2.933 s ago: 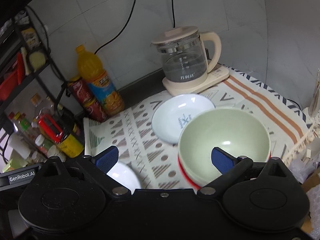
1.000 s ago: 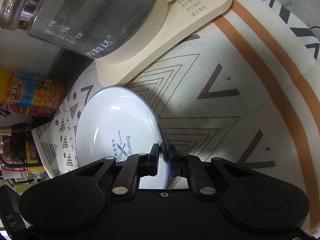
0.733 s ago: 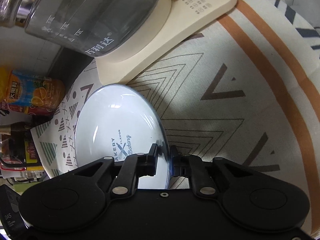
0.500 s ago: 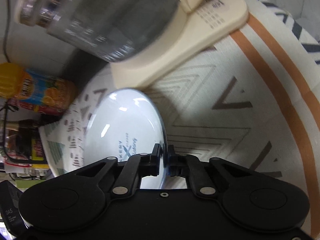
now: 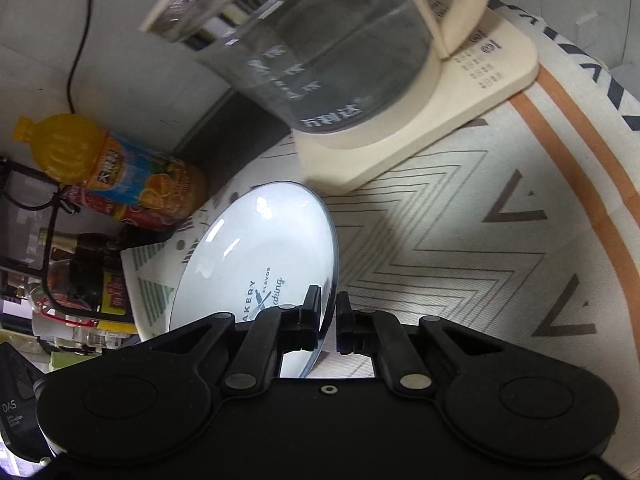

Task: Organize plates and bowls
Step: 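Lift and carry the 'Bakery' plate with both grippers toward the plate stack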

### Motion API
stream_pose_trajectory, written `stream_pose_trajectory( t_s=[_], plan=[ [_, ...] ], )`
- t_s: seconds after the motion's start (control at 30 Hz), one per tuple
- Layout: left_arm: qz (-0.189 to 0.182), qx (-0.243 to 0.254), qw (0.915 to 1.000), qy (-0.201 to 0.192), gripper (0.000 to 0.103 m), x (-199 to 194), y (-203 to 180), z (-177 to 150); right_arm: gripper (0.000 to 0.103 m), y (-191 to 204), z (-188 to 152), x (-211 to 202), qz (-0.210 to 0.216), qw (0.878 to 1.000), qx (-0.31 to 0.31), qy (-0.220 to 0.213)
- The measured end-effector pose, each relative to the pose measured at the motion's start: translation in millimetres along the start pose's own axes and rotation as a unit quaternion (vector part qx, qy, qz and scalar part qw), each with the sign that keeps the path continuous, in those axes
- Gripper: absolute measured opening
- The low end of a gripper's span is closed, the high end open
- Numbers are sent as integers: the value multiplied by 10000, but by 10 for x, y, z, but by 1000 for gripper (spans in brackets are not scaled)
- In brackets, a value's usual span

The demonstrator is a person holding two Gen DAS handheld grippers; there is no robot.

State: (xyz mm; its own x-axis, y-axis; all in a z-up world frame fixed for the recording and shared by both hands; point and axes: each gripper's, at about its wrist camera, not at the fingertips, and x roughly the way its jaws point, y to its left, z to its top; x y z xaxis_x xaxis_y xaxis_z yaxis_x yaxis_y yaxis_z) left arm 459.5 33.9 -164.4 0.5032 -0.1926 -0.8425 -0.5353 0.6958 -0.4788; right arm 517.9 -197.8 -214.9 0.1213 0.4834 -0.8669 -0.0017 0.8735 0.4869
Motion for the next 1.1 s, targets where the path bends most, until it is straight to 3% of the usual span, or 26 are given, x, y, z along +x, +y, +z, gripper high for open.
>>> stream_pose_trajectory(
  t_s=[0.53,1.1],
  plan=[
    [66,-108,9993,-350,15,-610,531,81,8,581,-302,74,269,9992,-302,45],
    [74,-18,9996,-282,15,-1029,1104,-46,8,982,-867,77,169,9991,-374,66]
  ],
)
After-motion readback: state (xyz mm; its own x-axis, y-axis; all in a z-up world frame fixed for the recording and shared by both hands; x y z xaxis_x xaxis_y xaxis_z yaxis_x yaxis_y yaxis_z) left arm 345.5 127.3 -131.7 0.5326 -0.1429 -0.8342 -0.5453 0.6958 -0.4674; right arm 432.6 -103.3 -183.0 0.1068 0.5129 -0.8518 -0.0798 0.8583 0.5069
